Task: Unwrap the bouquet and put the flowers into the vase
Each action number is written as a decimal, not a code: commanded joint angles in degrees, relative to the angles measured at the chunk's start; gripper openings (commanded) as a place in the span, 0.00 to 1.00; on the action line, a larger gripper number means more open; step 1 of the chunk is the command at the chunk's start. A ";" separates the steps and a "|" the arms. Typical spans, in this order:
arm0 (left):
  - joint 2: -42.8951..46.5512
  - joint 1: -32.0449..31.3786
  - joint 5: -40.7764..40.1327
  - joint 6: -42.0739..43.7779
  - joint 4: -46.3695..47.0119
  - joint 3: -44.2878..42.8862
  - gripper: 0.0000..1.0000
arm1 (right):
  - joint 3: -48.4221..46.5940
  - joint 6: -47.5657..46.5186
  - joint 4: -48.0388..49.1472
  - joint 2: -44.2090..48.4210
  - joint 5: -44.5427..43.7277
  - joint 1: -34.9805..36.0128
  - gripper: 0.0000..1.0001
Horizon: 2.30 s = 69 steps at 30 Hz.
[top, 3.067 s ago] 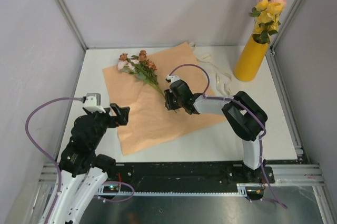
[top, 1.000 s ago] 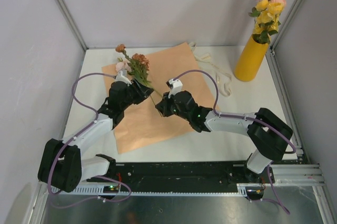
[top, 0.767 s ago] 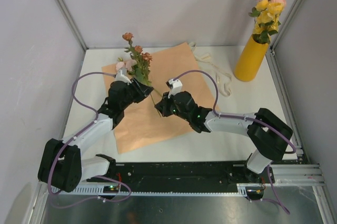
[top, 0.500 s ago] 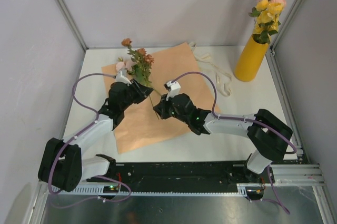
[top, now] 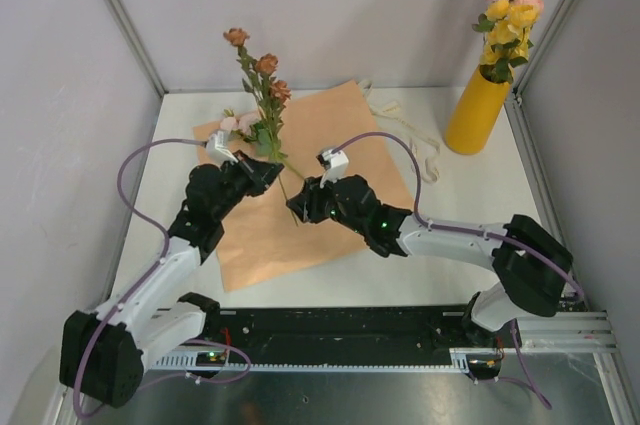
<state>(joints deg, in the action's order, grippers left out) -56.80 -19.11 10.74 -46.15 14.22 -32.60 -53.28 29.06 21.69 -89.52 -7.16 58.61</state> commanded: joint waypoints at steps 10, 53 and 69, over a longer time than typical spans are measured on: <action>17.53 -1.11 2.26 14.85 -25.59 -3.30 0.00 | 0.06 4.54 1.23 11.59 8.76 -5.94 0.64; 24.76 -3.05 8.41 21.59 -39.39 -4.96 0.99 | -12.60 -5.47 4.49 8.71 14.75 -13.90 0.00; 31.49 -2.99 0.54 25.88 -43.72 -4.61 1.00 | -19.58 -37.78 12.10 19.78 13.99 -44.96 0.00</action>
<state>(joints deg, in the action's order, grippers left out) -25.54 -21.87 12.27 -21.98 -29.32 -36.07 -68.90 -1.32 29.50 -71.42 5.23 20.84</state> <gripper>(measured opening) 0.995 0.043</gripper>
